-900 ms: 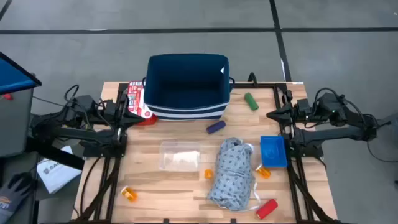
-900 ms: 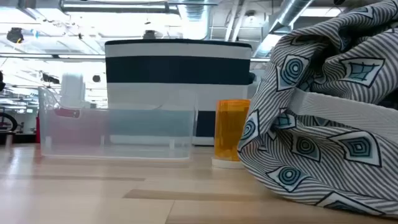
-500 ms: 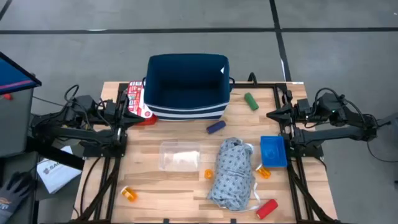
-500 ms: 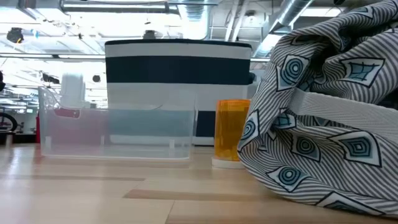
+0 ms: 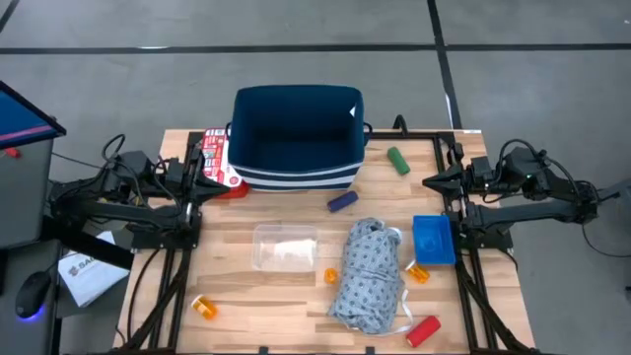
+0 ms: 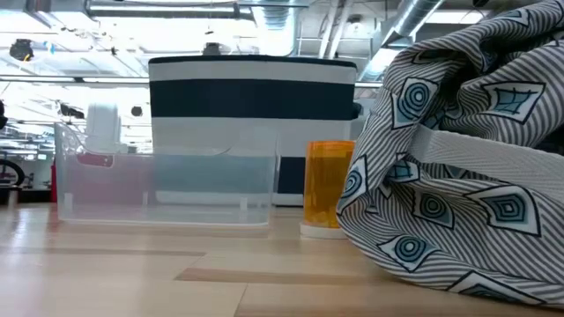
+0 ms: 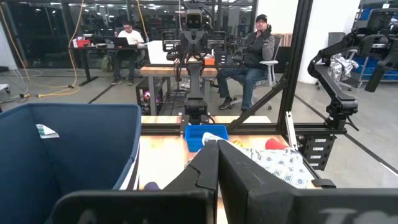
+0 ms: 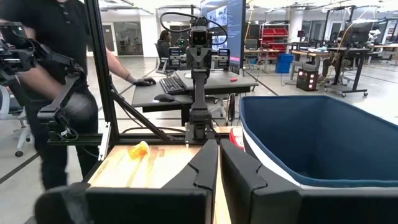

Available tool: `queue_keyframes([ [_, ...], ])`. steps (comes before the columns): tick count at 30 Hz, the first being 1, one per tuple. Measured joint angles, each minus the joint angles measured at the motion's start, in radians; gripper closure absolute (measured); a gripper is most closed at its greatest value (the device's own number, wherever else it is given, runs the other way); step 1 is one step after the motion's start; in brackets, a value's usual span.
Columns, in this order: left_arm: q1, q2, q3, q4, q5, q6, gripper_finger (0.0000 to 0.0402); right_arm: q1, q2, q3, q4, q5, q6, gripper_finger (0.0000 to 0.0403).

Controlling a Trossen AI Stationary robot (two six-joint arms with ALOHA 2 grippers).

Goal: Pick & place medical supplies in basket/bin

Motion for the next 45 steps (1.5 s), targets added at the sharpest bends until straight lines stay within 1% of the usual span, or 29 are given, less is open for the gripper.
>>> queue_keyframes([
  [24,0.0,0.0,0.0,0.0,0.0,0.0,0.0402,0.0,0.0,0.0,0.0,0.0,0.0,0.0387],
  [39,0.0,0.033,0.0,0.171,-0.005,0.0,0.0402,0.0,0.0,0.0,0.0,0.0,0.0,0.0386],
  [42,0.0,0.039,0.0,0.188,-0.005,-0.015,0.0402,0.0,0.0,0.0,0.0,0.0,0.0,0.0386],
  [45,0.0,0.042,0.0,0.206,-0.01,-0.061,0.0402,0.0,0.0,0.0,0.0,0.0,0.0,0.0387],
])
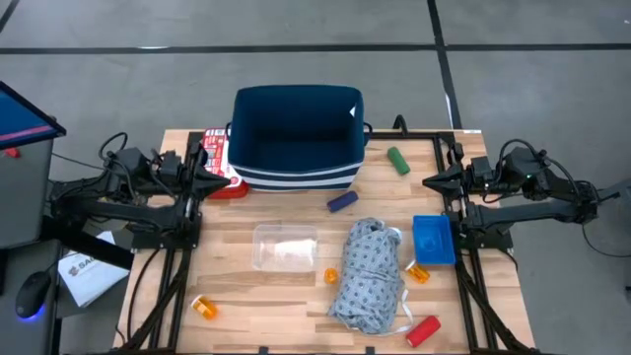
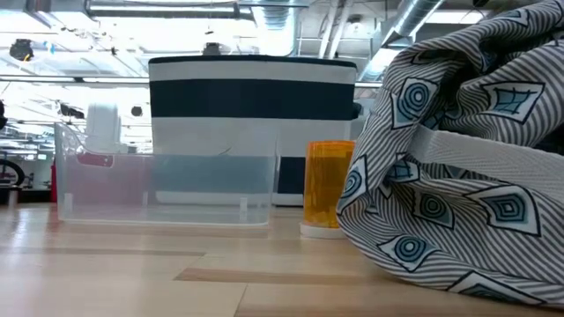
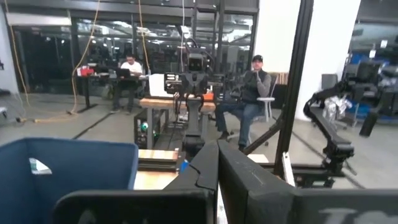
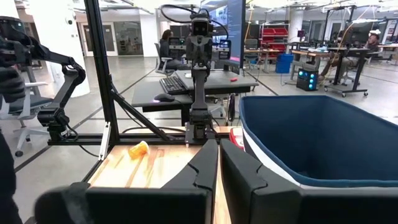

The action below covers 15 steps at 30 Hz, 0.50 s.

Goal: Pick & place medical supplies in basket/bin
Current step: Put the green bandage into the transparent bin

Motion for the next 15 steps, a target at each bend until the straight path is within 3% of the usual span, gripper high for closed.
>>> queue_keyframes([
  [15,0.001,0.07,0.001,0.172,-0.013,-0.002,0.0402,0.0,0.0,0.0,0.0,0.0,-0.002,0.0386],
])
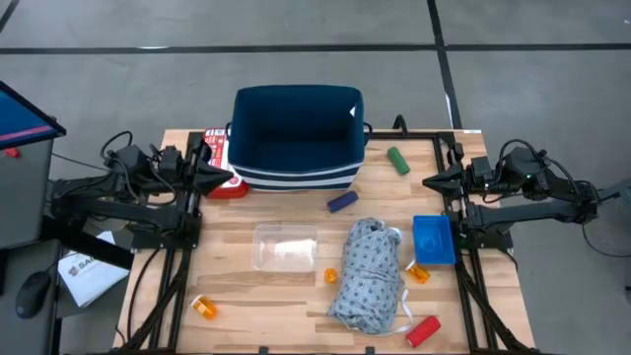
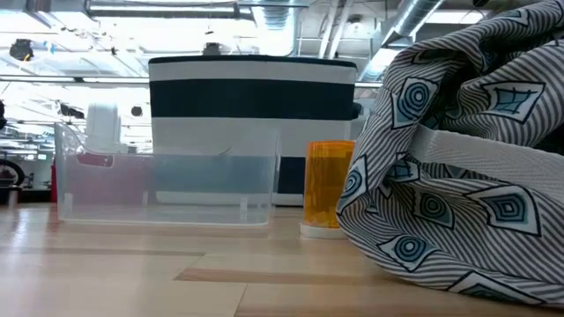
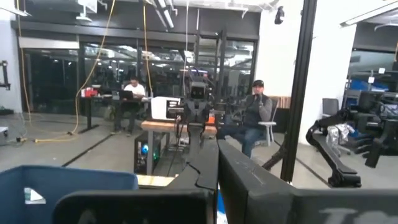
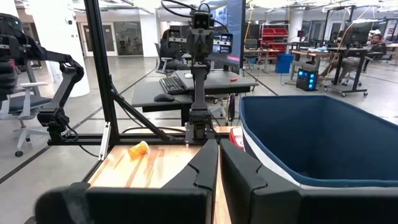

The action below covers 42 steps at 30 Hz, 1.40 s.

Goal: Pick & place medical supplies in basket/bin
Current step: Put the green bandage into the transparent bin

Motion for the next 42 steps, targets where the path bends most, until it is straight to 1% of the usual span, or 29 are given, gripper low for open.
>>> queue_keyframes([
  [2,0.0,0.02,0.0,0.033,0.0,-0.003,0.0402,-0.001,0.0,0.0,0.0,0.003,-0.016,0.0386],
  [7,0.0,0.086,0.0,0.05,0.0,-0.024,0.0402,-0.002,0.0,0.0,0.002,0.005,-0.022,0.0387],
  [10,0.0,0.135,0.0,0.048,0.0,-0.103,0.0402,-0.002,0.0,0.0,0.021,0.004,-0.021,0.0386],
  [13,0.0,0.181,0.0,0.051,0.0,-0.212,0.0402,-0.001,0.001,0.0,0.048,0.002,0.061,0.0386],
  [16,0.0,0.209,0.0,0.086,0.009,-0.258,0.0402,-0.002,0.0,-0.001,0.063,0.004,0.127,0.0387],
  [19,0.0,0.218,0.0,0.155,0.034,-0.263,0.0402,0.0,0.014,0.0,0.117,-0.002,0.138,0.0387],
  [23,0.0,0.209,0.0,0.269,0.105,-0.266,0.0402,0.013,0.037,-0.001,0.178,-0.018,0.27,0.0387],
  [25,0.0,0.197,0.0,0.331,0.138,-0.266,0.0402,0.013,0.047,-0.001,0.211,-0.019,0.297,0.0387],
  [29,0.0,0.162,0.0,0.373,0.161,-0.298,0.04,0.013,0.06,-0.001,0.243,-0.06,0.381,0.0385],
  [31,0.0,0.144,0.0,0.371,0.161,-0.314,0.0391,0.013,0.059,-0.001,0.234,-0.063,0.438,0.0385],
  [34,-0.002,0.118,0.0,0.39,0.179,-0.315,0.0362,0.013,0.061,-0.001,0.229,-0.064,0.52,0.0384],
  [39,-0.023,0.087,0.0,0.476,0.179,-0.29,0.0294,0.013,0.06,-0.001,0.272,-0.064,0.628,0.0383],
  [42,-0.038,0.075,0.006,0.492,0.184,-0.263,0.0256,0.014,0.059,-0.001,0.295,-0.056,0.664,0.0372],
])
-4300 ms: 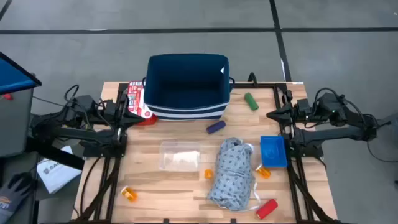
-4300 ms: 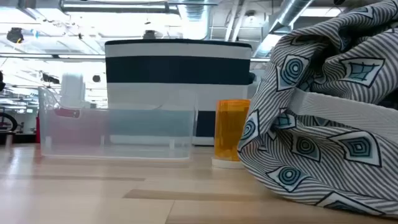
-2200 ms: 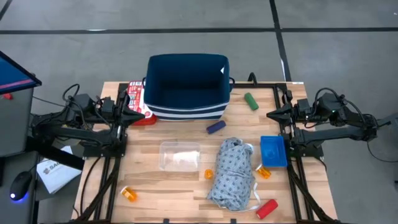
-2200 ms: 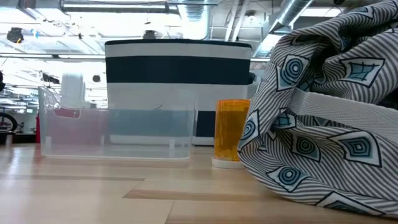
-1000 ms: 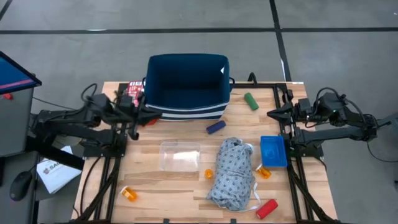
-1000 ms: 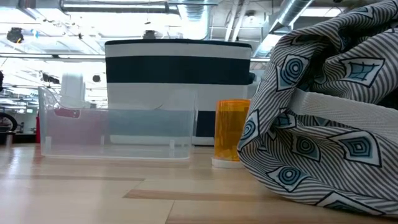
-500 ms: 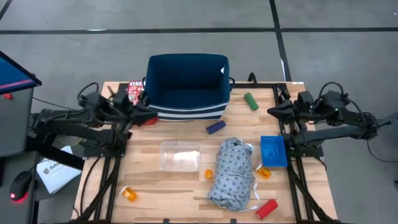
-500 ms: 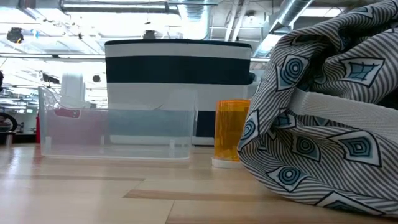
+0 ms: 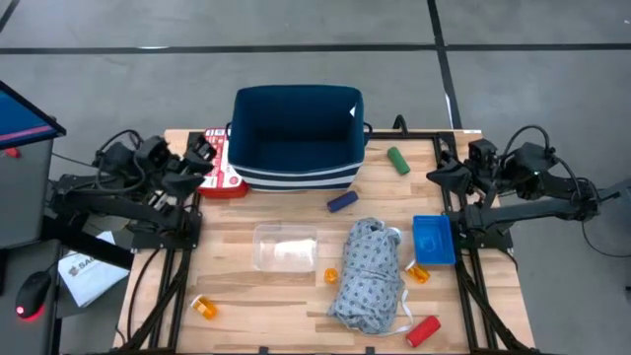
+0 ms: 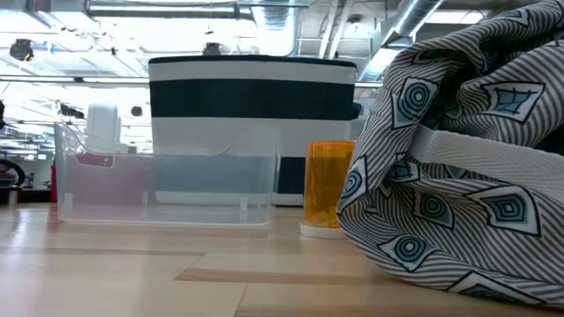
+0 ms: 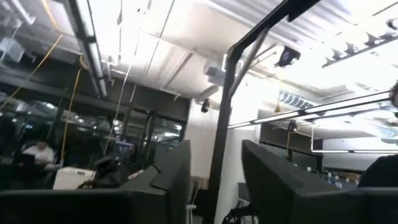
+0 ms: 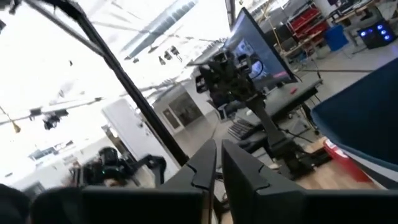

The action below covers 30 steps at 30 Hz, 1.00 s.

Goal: Pick & place medical supplies in basket/bin
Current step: Put the green bandage into the transparent bin

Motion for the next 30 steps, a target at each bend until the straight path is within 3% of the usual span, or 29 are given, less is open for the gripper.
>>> queue_keyframes([
  [7,-0.051,0.003,0.058,-0.002,0.027,0.163,0.0201,0.0,0.007,0.0,-0.014,0.04,-0.005,0.0305],
  [11,-0.06,0.017,0.122,-0.002,0.02,0.295,0.0195,-0.001,0.034,0.004,-0.031,0.088,-0.027,0.0255],
  [15,-0.061,0.039,0.206,-0.078,0.02,0.405,0.0196,-0.002,0.087,0.076,-0.184,0.171,-0.063,0.0208],
  [18,-0.061,0.058,0.28,-0.232,-0.041,0.506,0.0195,-0.002,0.163,0.192,-0.364,0.232,-0.09,0.0187],
  [23,-0.061,0.085,0.393,-0.483,-0.308,0.649,0.0177,-0.004,0.386,0.478,-0.817,0.363,-0.098,0.018],
  [27,-0.061,0.097,0.437,-0.531,-0.421,0.686,0.0162,-0.063,0.587,0.666,-1.203,0.421,-0.09,0.0179],
  [30,-0.06,0.096,0.449,-0.533,-0.458,0.691,0.0152,-0.143,0.682,0.731,-1.333,0.422,-0.071,0.0179],
])
